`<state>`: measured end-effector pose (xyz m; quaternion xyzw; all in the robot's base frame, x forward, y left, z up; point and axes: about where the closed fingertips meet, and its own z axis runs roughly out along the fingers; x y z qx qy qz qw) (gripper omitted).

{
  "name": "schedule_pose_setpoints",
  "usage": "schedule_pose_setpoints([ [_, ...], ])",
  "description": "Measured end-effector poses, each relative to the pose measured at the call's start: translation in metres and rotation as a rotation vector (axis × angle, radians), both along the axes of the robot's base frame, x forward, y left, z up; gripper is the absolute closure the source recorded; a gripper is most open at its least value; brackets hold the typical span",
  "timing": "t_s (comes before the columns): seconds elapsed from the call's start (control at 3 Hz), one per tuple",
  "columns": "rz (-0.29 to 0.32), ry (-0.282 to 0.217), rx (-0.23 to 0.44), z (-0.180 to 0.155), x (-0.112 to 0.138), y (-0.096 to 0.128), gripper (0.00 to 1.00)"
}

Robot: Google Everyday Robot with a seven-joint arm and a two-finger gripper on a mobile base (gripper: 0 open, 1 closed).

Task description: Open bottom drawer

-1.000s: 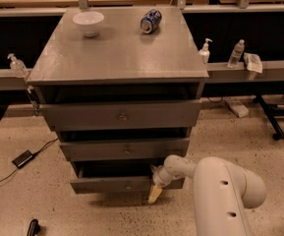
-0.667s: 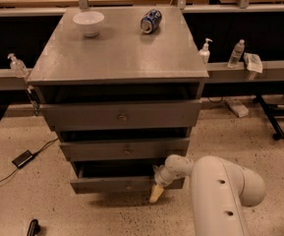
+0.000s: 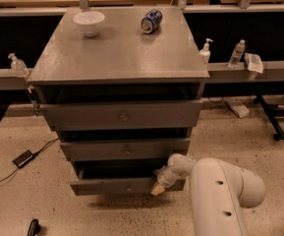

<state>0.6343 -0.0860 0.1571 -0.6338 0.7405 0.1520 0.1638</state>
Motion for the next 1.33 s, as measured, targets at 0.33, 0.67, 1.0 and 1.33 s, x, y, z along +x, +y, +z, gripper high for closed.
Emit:
schedule_pose_setpoints([
  [0.33,0.000,0.000,0.000,0.000,0.000,0.000,0.80],
  [0.67,0.000,0.000,0.000,0.002,0.000,0.000,1.00],
  [1.0,0.000,0.000,0.000,0.005,0.000,0.000,1.00],
  [1.33,-0.001,0.055,0.036,0.001,-0.032,0.008,1.00],
])
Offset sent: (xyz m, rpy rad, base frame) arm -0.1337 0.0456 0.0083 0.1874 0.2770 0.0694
